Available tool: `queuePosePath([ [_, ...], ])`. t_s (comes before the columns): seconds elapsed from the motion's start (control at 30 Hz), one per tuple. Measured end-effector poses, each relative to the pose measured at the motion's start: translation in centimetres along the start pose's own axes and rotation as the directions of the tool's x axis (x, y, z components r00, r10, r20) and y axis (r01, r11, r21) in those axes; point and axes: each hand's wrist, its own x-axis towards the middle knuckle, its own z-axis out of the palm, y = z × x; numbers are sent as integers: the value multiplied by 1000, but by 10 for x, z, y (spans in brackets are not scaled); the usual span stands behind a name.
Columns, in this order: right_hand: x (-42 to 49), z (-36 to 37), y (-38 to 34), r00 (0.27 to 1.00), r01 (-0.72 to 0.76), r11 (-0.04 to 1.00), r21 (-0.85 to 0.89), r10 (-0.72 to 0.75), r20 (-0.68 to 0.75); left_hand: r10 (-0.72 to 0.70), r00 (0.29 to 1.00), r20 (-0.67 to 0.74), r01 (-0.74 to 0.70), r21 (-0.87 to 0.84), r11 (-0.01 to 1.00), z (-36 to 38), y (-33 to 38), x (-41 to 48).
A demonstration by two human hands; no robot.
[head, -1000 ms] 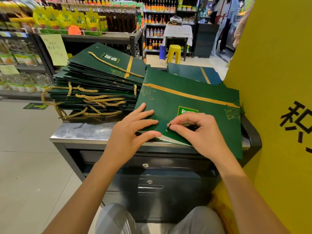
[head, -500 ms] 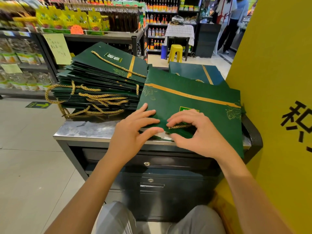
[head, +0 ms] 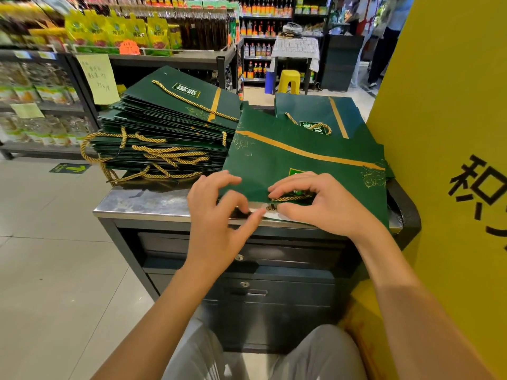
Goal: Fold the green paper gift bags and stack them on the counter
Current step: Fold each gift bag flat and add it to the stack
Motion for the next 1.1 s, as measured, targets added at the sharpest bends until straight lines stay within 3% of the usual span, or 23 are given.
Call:
queuePosePath([
  [0.1,1,-3,-3,1000,14,1000,25,-14,12,80,996,28,-83,87,993,8,4,-9],
  [0.23,2,-6,-6,999,0,999,44,-2,33,-4,1000,16,3,78,997,15,8,-2],
  [0.63,2,-6,-1,998,-59,991,120,58,15,-74,995,-70,79,71,994,29,20,-1],
  [1.1,3,-9,-6,994,-105,991,77,105,-2,-79,986,144,86,-43,995,9,16,2],
])
